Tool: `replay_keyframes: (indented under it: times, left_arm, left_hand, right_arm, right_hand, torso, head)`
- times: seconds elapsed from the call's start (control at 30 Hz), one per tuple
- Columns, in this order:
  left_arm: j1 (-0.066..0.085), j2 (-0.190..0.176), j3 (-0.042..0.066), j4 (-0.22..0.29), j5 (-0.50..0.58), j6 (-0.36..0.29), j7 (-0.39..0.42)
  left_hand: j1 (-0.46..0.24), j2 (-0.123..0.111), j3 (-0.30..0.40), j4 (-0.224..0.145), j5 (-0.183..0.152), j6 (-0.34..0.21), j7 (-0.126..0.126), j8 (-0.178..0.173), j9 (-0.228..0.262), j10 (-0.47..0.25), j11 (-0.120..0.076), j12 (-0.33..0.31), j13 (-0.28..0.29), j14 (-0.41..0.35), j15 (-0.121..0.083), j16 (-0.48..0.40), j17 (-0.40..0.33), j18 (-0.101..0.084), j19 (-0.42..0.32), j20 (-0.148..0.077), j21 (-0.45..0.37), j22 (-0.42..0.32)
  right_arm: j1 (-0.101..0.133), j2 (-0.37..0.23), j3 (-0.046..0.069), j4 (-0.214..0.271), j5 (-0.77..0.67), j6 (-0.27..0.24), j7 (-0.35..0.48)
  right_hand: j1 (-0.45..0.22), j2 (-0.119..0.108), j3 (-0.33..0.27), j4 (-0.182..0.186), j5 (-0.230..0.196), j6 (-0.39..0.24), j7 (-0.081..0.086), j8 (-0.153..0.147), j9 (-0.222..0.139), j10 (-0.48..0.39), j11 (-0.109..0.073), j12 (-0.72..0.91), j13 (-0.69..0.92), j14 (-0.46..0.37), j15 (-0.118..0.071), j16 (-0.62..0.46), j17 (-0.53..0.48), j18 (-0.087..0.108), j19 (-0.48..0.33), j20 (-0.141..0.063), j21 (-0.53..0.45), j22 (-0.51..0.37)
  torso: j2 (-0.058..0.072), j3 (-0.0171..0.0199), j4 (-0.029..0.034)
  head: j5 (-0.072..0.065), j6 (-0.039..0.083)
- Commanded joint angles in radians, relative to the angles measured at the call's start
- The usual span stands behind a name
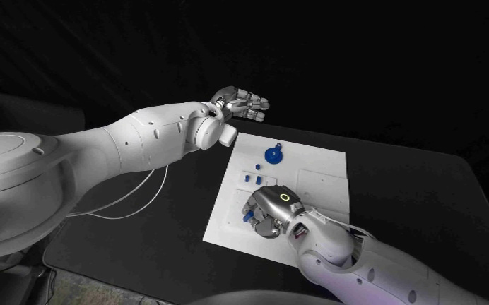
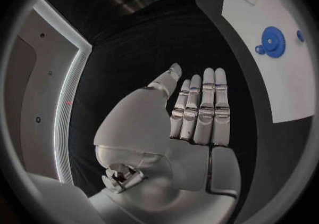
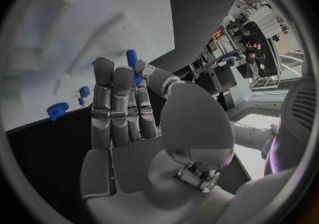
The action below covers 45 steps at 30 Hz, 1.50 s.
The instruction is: Assemble the parts on the task board
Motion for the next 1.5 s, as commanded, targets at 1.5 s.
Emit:
replay_keyframes:
  times: [1.5]
  left_arm:
    - [0.0,0.005,0.0,-0.005,-0.001,0.044,-0.014]
  left_hand:
    - [-0.008,0.005,-0.01,0.012,0.001,-0.005,-0.001,-0.001,0.0,-0.004,0.0,-0.005,0.0,-0.01,0.004,-0.005,0.001,-0.012,0.001,0.003,-0.003,-0.018]
  right_arm:
    - [-0.006,0.009,-0.003,0.007,-0.103,0.092,-0.064]
  right_hand:
    - [-0.002,0.002,0.016,-0.006,0.007,0.01,0.0,0.003,0.001,0.05,-0.033,0.003,0.002,0.0,-0.004,-0.006,0.009,0.016,0.031,-0.008,0.001,0.013]
  torso:
    - [-0.001,-0.0007,-0.0001]
  head:
    - [-0.007,-0.004]
